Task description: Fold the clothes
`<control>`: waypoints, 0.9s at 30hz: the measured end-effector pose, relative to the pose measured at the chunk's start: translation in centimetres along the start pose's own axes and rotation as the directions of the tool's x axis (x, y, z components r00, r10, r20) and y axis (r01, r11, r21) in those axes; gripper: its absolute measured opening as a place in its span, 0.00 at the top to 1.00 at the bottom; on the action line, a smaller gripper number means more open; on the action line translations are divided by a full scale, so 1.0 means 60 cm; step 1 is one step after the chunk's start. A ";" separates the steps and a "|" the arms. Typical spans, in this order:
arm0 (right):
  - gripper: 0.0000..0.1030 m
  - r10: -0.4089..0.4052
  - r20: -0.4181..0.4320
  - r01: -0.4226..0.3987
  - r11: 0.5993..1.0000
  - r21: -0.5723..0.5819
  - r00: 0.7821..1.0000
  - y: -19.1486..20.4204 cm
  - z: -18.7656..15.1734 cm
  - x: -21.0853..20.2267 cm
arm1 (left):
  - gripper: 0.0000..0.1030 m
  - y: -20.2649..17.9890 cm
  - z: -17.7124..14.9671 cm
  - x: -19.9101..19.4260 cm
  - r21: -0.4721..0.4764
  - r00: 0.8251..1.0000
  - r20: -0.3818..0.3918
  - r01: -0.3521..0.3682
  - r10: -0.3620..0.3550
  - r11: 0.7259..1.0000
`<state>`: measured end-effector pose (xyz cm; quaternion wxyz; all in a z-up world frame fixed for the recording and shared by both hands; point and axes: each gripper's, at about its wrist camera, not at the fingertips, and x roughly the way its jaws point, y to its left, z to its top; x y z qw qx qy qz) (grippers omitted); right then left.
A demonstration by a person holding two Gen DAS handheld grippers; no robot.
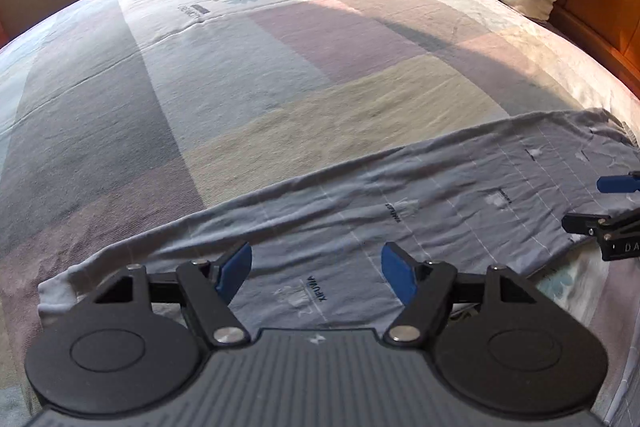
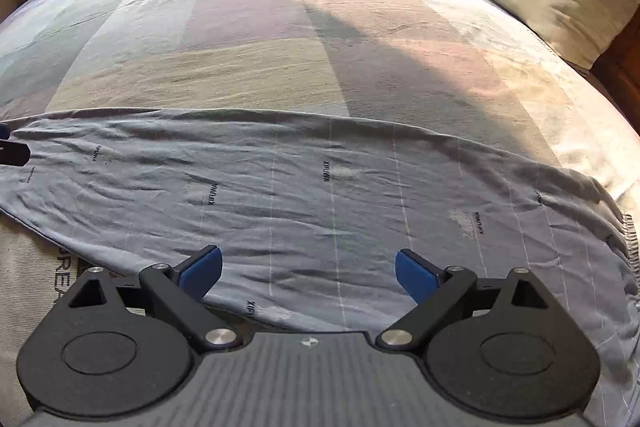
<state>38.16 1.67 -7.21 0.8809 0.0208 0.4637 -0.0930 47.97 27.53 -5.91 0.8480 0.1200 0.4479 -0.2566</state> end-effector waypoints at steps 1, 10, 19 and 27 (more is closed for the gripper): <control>0.07 -0.018 -0.003 0.018 0.999 0.026 1.000 -0.015 -0.004 -0.003 | 0.30 -0.015 0.002 0.010 -0.003 1.000 -0.011 0.020 -0.020 1.000; 0.06 -0.133 0.111 0.121 0.987 0.108 0.985 -0.211 0.062 0.024 | 0.29 -0.119 0.008 0.009 -0.049 0.997 -0.027 0.077 -0.078 0.996; 0.00 -0.118 -0.002 0.117 0.980 0.162 0.993 -0.368 0.099 0.147 | 0.29 -0.206 0.017 0.008 -0.059 0.996 -0.050 0.065 -0.068 0.996; 0.00 0.002 -0.026 0.005 0.963 0.269 1.000 -0.429 0.150 0.156 | 0.29 -0.246 0.035 0.009 -0.063 0.997 -0.067 0.031 -0.035 0.998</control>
